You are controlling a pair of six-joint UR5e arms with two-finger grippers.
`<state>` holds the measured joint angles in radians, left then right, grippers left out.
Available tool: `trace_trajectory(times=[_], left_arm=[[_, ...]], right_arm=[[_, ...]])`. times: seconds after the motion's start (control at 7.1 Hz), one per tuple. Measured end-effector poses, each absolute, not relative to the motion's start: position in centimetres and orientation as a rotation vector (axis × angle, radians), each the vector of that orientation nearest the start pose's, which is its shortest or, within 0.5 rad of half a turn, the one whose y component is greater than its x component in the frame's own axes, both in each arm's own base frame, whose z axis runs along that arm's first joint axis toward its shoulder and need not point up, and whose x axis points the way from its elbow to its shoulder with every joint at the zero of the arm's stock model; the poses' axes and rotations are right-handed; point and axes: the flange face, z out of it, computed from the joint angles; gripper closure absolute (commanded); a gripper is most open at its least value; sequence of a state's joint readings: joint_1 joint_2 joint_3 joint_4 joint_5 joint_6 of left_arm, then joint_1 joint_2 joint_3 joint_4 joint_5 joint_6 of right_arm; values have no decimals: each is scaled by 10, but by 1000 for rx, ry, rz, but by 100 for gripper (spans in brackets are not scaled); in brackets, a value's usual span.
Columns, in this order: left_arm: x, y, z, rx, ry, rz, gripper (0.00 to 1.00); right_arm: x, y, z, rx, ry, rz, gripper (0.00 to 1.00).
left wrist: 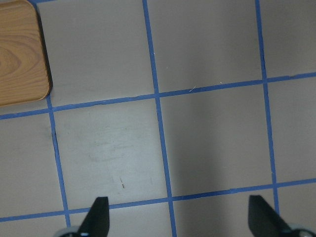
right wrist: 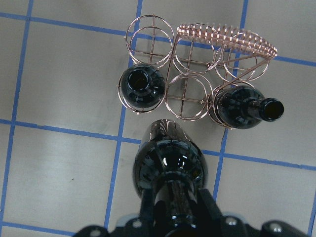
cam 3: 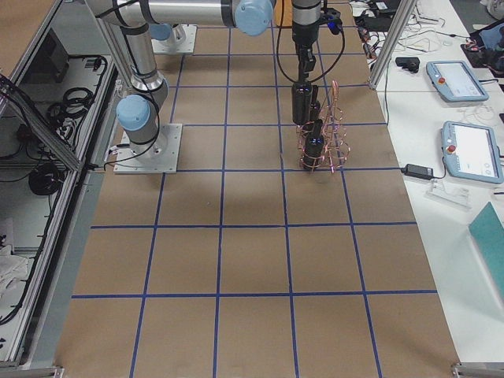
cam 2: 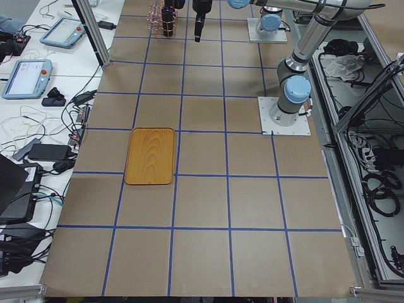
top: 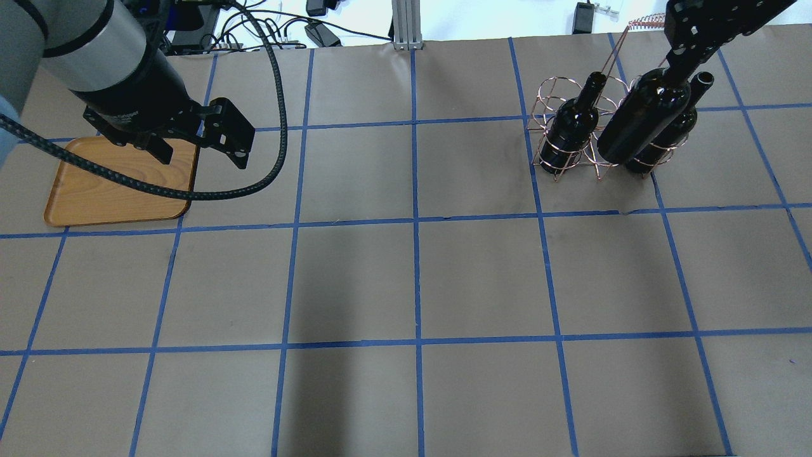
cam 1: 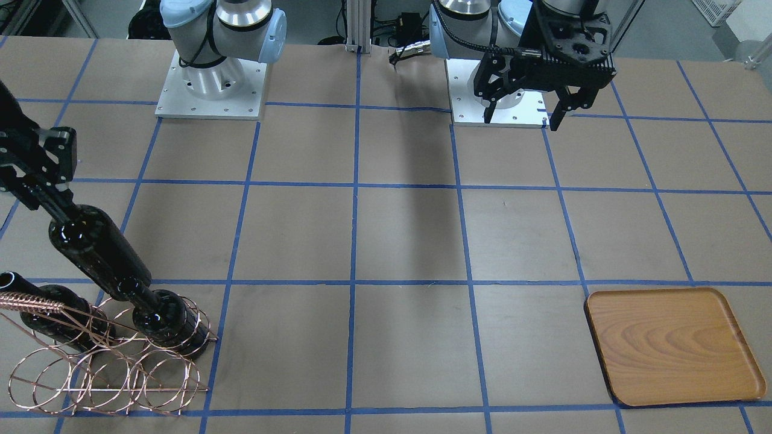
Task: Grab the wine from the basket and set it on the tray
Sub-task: 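Close the right gripper on the bottle neck and pull it from the rack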
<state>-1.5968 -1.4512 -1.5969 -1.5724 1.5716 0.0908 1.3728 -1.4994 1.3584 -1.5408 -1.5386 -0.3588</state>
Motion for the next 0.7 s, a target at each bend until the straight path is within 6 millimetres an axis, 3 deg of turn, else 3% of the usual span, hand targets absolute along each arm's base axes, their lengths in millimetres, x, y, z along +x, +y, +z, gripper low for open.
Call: trace_trajectory(times=[0.28,0.7], left_arm=[[-145,-443,532,185,3129,-147,0],[-145,-442,532,184,3129,-147,0]], right_arm=[[58,-535,554,-211,3122,-128,100],[153,-528,535,-59,3118,-63,100]])
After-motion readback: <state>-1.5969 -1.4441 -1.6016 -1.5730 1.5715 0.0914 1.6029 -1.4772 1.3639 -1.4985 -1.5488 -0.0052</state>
